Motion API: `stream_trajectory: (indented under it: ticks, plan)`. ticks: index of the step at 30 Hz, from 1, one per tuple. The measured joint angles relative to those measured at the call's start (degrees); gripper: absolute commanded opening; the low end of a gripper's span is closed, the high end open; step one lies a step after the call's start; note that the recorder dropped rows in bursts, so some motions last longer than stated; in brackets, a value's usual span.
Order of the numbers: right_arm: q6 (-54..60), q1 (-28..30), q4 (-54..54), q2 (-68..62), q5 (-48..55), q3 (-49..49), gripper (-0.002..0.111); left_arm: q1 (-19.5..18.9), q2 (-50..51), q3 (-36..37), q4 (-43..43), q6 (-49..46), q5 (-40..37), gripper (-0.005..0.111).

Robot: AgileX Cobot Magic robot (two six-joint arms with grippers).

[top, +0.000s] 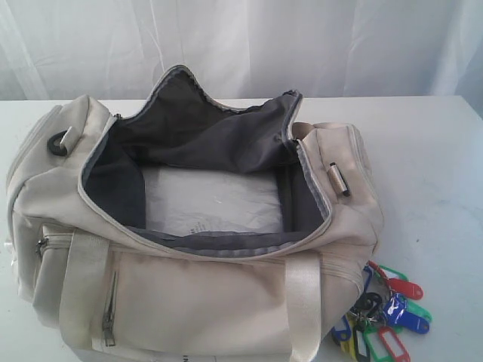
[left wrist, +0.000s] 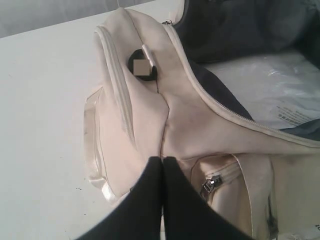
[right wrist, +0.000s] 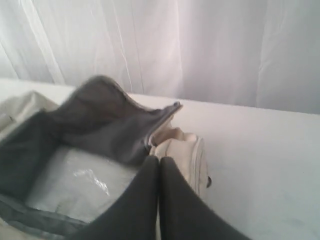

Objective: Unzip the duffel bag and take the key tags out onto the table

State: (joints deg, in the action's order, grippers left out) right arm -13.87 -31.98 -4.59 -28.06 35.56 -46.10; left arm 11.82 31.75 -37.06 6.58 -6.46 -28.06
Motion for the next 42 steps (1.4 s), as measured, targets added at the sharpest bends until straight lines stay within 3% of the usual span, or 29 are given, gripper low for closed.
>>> stream_trajectory:
  ticks: [8, 18, 25, 33, 42]
  plan:
    - [-8.16, 0.10, 0.52, 18.23, -2.25, 6.11, 0.000, 0.00, 0.00, 0.00, 0.00, 0.00, 0.00, 0.000]
    - [-9.54, 7.15, 1.53, 27.75, -35.56, 26.28, 0.000, 0.00, 0.00, 0.00, 0.00, 0.00, 0.00, 0.000]
    - [-10.17, 12.68, 1.53, 27.75, -47.76, 32.62, 0.000, 0.00, 0.00, 0.00, 0.00, 0.00, 0.10, 0.000]
    - [-5.90, 19.30, 1.53, 27.75, -52.44, 40.88, 0.000, 0.00, 0.00, 0.00, 0.00, 0.00, 0.33, 0.000]
    - [-1.32, 21.43, 1.53, 27.75, -52.97, 45.68, 0.000, 0.00, 0.00, 0.00, 0.00, 0.00, 0.33, 0.000]
